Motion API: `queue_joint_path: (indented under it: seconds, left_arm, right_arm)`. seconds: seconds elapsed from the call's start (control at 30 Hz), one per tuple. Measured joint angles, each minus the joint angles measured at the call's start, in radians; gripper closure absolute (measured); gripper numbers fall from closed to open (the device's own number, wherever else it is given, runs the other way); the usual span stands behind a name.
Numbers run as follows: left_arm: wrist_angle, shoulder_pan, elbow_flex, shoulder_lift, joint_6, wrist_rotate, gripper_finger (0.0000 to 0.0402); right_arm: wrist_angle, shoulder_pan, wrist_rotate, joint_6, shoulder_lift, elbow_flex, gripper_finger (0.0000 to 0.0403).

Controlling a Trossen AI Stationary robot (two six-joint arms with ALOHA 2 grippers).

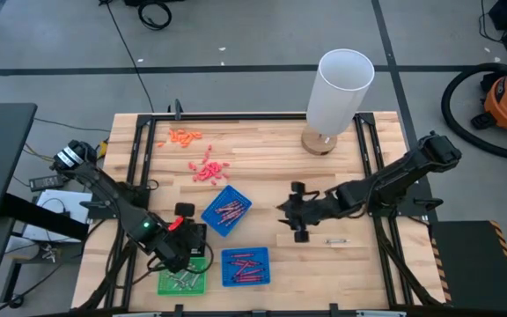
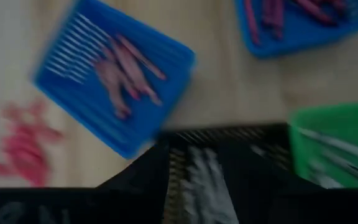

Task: Sort crayons
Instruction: Put the white crayon into the green bin

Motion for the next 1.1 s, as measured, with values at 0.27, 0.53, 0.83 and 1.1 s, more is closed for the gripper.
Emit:
queue_joint_path:
  seconds: [0.27, 0.53, 0.83, 1.1]
  left_arm:
    - [0.001, 0.031, 0.005, 0.000, 0.175, -0.296, 0.0251]
    - [0.002, 0.117, 0.005, 0.000, 0.250, -0.357, 0.0251]
    - [0.003, 0.179, 0.005, 0.000, 0.281, -0.360, 0.0251]
    - [0.034, 0.206, 0.004, 0.000, 0.358, -0.379, 0.0251]
  right_arm:
    - [-0.485, 0.067, -0.204, 0.337, 0.001, 0.054, 0.0201]
    - [-0.616, 0.162, -0.261, 0.576, 0.002, 0.001, 0.0216]
    - [-0.615, 0.313, -0.260, 0.852, 0.002, -0.056, 0.0232]
    - [-0.626, 0.433, -0.192, 0.977, 0.002, -0.093, 0.0238]
